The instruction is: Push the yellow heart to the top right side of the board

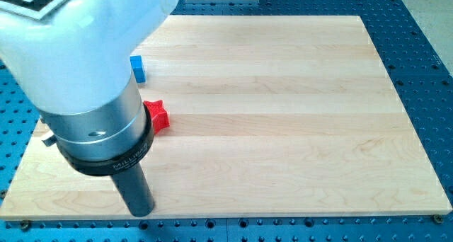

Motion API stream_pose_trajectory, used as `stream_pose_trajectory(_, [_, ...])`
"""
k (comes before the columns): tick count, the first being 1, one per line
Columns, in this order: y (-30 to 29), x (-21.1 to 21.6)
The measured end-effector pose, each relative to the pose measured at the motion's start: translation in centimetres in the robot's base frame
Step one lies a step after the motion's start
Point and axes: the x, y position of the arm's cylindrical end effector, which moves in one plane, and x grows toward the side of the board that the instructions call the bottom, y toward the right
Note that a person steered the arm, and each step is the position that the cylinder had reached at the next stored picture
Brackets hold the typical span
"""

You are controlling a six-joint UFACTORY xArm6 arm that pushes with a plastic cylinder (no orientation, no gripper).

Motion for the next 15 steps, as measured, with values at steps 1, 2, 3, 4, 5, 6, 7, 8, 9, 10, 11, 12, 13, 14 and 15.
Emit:
stream_pose_trajectory(1, [-3.0, -0.9])
stream_pose_trajectory(2, [-3.0, -0.9])
stream_pose_trajectory(3, [-7.4, -0.9])
stream_pose_trajectory(4, [-7.7, -0.8])
stream_pose_trajectory(5, [-7.7, -0.8])
stream_pose_trajectory(6, [-7.7, -0.7])
stream_pose_trajectory(7, [-8.0, -0.6])
stream_pose_trajectory(8, [-9.5, -0.3])
stream_pose_trajectory(9, [-9.6, -0.3])
stream_pose_trajectory(10, [-9.3, -1.9])
stream_pose_trajectory(11, [-10.6, -5.2])
stream_pose_trajectory(12, [-10.8, -8.4])
stream_pose_trajectory(13, [-10.5, -11.8])
stream_pose_trajectory(14, [-9.4, -14.6])
stream_pose_trajectory(15, [-2.3, -15.3])
